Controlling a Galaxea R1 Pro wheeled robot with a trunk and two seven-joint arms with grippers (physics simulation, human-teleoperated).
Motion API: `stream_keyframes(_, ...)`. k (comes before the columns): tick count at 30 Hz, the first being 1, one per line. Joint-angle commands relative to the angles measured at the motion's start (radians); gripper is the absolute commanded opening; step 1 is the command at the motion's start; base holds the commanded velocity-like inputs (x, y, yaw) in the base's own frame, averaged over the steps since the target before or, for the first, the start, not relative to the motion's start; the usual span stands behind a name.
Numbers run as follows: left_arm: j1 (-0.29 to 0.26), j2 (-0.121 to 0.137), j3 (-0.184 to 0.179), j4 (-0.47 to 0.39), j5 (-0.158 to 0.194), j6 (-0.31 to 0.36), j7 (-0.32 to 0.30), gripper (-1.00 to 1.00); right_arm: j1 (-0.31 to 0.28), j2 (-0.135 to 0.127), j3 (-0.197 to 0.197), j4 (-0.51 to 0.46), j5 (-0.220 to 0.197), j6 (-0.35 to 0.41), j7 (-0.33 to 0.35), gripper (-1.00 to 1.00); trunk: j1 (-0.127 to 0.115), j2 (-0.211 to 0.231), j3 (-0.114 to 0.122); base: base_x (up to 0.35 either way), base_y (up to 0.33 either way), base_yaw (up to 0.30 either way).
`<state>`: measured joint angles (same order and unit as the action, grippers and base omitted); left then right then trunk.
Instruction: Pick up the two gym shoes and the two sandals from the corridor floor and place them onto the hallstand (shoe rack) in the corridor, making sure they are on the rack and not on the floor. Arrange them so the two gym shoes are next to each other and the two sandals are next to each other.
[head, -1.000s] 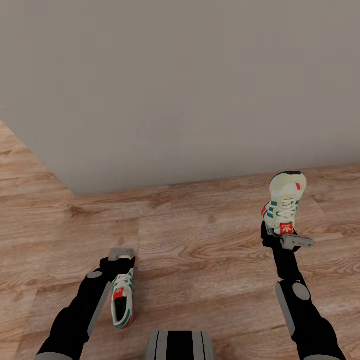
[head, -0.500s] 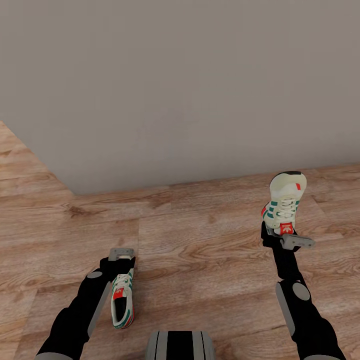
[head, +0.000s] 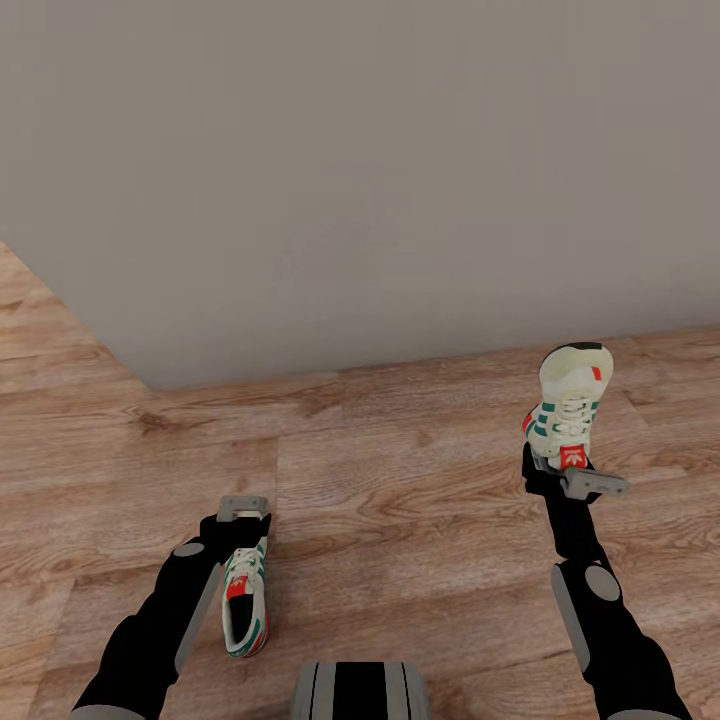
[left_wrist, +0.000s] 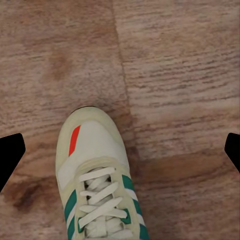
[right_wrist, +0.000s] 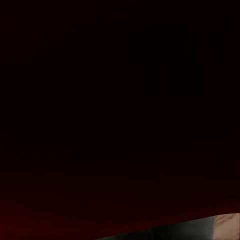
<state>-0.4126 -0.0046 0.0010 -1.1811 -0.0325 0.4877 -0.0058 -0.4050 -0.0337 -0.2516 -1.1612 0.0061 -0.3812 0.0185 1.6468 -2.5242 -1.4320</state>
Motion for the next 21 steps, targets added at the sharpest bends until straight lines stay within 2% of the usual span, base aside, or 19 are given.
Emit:
stream_keyframes(1,0.0,0.0,0.0,0.0,0.0,0.0,0.0,1.0,0.0,0.0,0.0,0.0,0.0,0.0,0.0,-1.0,0.0,0.0,0.0,0.0,0.0,0.0)
stream_keyframes(17,0.001,0.0,0.008,0.001,0.001,0.0,0.0,1.0,0.0,0.0,-0.001,0.0,0.0,0.0,0.0,-1.0,0.0,0.0,0.0,0.0,0.0,0.0)
stream_keyframes(21,0.023,0.002,0.009,0.001,0.001,0.0,0.0,1.0,0.0,0.0,0.0,0.0,0.0,0.0,0.0,-1.0,0.0,0.0,0.0,0.0,0.0,0.0)
